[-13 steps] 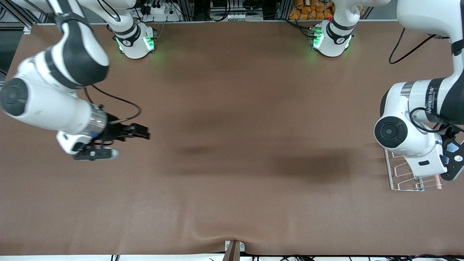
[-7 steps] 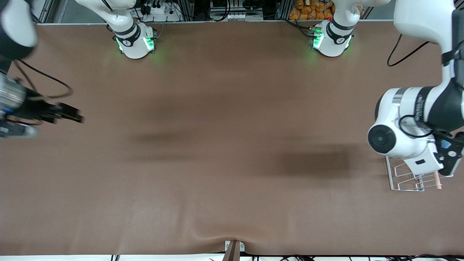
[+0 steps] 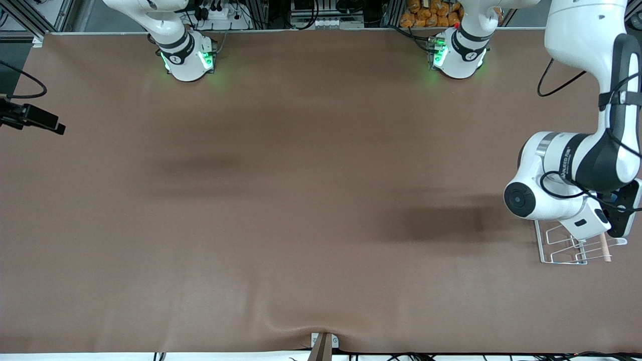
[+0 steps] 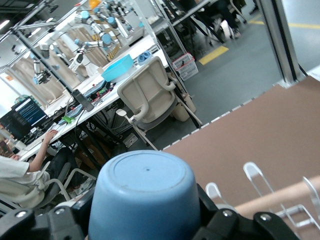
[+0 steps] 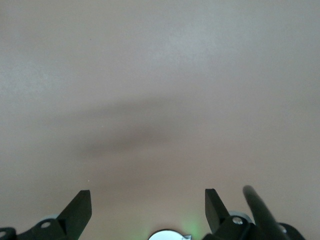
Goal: Transfer cup to left arm and place on rack
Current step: 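Move the held cup with the left gripper over the wire rack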
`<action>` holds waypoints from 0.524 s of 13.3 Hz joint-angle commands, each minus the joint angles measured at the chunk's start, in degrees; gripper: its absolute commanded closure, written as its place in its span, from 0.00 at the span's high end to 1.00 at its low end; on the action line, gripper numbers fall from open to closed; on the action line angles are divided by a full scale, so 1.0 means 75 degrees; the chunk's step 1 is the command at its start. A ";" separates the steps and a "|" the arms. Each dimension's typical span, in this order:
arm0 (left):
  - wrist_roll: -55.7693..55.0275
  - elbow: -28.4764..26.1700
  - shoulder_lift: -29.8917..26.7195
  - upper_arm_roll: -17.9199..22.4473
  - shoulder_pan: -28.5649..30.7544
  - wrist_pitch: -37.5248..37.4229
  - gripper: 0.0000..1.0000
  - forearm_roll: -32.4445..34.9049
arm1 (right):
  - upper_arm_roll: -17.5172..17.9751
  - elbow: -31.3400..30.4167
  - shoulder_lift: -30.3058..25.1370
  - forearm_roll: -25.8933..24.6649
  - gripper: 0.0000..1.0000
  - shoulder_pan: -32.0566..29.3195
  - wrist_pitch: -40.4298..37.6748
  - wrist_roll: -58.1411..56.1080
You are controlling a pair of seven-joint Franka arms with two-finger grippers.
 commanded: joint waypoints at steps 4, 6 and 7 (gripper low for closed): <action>-0.1925 -0.0094 0.0101 -0.0075 0.0065 0.0028 0.10 0.0262 | 0.0185 0.0442 -0.0186 -0.0127 1.00 0.0147 -0.0460 0.0441; -0.2231 -0.0200 0.0149 -0.0075 0.0065 0.0039 0.11 0.0262 | 0.0197 0.0489 -0.0186 -0.0115 1.00 0.0159 -0.0506 0.0430; -0.2337 -0.0235 0.0149 -0.0075 0.0065 0.0051 0.15 0.0239 | 0.0208 0.0500 -0.0186 -0.0069 1.00 0.0170 -0.0495 0.0418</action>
